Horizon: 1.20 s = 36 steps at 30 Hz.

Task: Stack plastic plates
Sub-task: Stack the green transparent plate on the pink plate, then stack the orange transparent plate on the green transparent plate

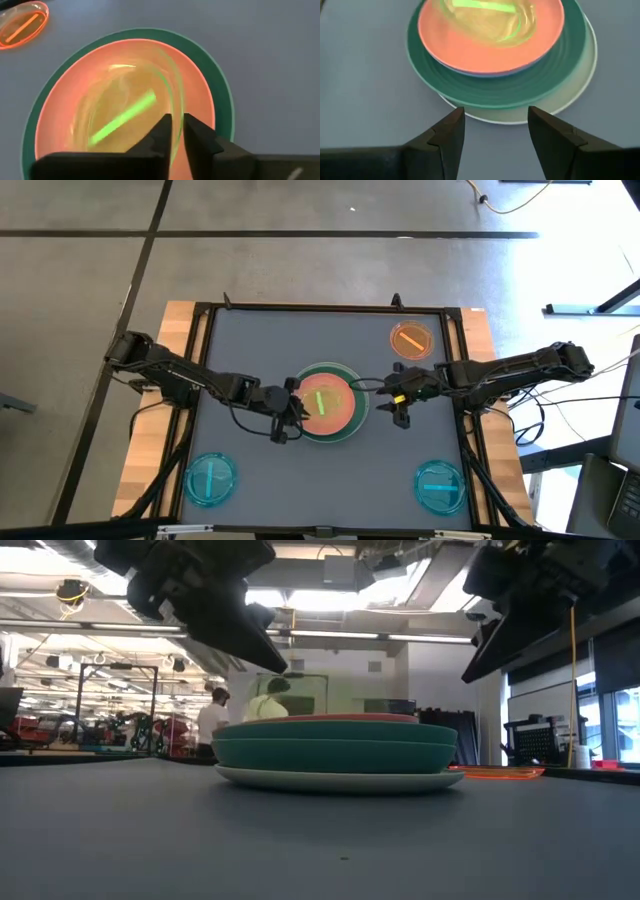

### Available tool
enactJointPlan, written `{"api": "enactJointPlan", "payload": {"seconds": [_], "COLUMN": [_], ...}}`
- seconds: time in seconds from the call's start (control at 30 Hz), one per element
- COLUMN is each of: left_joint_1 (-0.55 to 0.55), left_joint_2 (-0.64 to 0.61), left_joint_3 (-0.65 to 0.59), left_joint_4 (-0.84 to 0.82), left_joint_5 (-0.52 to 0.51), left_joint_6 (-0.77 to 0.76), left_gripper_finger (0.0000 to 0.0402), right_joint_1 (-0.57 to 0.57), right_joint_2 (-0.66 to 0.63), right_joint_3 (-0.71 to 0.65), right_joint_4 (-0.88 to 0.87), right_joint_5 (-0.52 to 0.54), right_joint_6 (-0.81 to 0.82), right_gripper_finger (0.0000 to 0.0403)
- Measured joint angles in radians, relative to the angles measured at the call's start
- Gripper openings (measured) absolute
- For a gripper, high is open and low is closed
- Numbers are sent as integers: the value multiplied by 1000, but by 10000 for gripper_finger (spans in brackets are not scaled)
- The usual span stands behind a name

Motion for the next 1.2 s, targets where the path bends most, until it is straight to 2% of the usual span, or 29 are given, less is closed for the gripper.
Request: {"api": "enactJointPlan", "payload": {"seconds": [0.13,0.23,0.37,0.47,0.57,0.77,0.97,1.2], "left_joint_1": [0,-3,-41,-65,-67,-82,-75,-76], "left_joint_2": [0,-17,-45,-55,-75,-82,-92,-91], "left_joint_3": [0,-1,-8,-26,-82,-247,-279,-281], "left_joint_4": [-2,-25,-37,7,94,463,508,498], "left_joint_5": [15,23,23,27,22,34,-33,-35], "left_joint_6": [-28,-17,-8,23,24,-36,-44,-44], "left_gripper_finger": [92,118,132,132,129,127,127,127], "right_joint_1": [0,0,-21,-79,-149,-297,-412,-508], "right_joint_2": [0,0,0,0,18,91,202,334], "right_joint_3": [0,0,0,0,0,-1,0,0], "right_joint_4": [-37,-69,-144,-174,-181,-176,-103,-33], "right_joint_5": [62,201,359,417,422,413,395,393], "right_joint_6": [26,54,91,158,176,133,129,114], "right_gripper_finger": [206,206,206,206,206,206,206,196]}}
